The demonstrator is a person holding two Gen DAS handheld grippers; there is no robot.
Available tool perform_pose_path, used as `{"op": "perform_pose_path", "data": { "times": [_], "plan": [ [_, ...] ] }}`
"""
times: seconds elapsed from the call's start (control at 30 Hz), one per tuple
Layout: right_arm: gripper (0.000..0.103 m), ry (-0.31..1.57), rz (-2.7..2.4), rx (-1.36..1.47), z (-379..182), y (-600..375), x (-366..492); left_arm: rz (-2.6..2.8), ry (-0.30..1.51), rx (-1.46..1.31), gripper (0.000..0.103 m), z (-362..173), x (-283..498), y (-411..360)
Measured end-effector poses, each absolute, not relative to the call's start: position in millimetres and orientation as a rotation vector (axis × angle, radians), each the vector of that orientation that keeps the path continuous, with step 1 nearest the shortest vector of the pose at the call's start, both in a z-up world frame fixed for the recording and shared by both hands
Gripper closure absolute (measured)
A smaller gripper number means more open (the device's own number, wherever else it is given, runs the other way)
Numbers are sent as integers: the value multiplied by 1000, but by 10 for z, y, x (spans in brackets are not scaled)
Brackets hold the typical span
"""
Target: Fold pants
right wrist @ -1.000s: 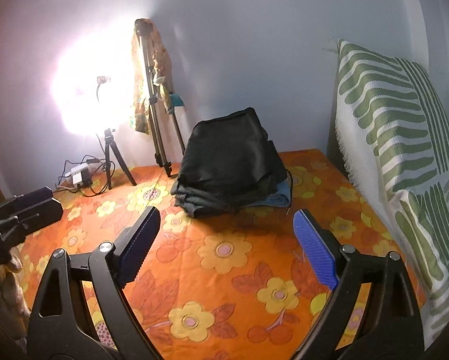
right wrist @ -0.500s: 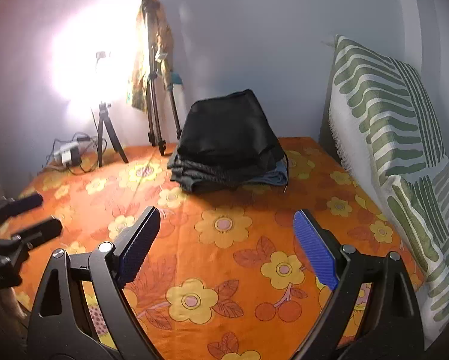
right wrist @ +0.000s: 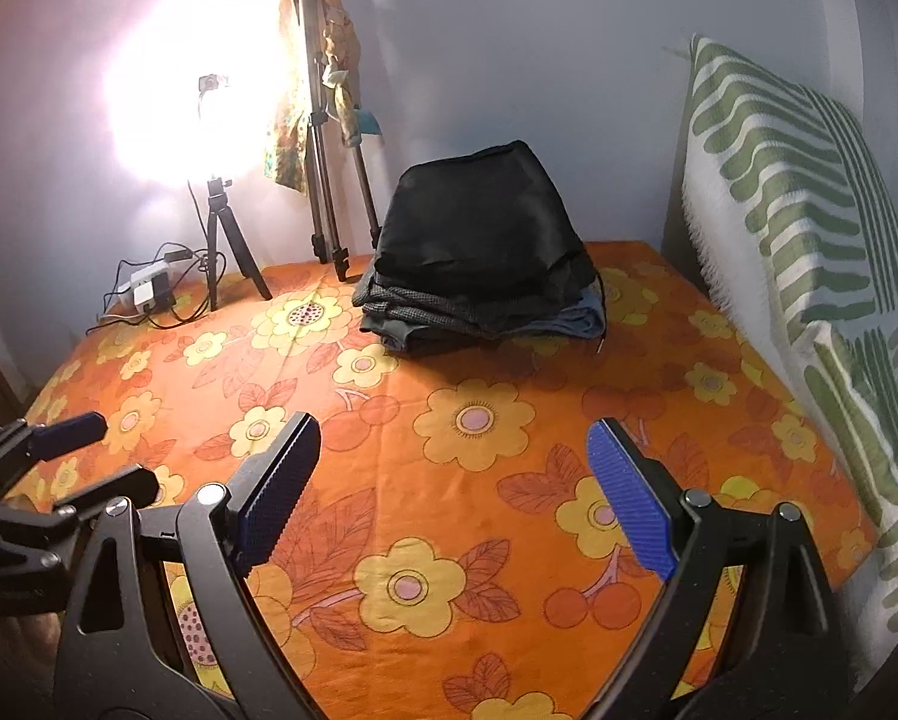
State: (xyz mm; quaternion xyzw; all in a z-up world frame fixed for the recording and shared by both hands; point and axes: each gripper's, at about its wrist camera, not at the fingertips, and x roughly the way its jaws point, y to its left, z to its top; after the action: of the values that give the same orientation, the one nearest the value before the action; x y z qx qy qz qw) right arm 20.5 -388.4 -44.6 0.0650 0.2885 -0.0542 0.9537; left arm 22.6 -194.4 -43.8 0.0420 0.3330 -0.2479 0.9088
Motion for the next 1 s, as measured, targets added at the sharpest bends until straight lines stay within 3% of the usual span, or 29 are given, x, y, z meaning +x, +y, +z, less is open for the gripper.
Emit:
{"op": "perform_pose_path", "data": {
  "times": [1.0],
  "plan": [
    [10, 584, -117, 118, -436, -3908, 179, -467, 650, 116, 20, -369, 119, -1977]
  ]
}}
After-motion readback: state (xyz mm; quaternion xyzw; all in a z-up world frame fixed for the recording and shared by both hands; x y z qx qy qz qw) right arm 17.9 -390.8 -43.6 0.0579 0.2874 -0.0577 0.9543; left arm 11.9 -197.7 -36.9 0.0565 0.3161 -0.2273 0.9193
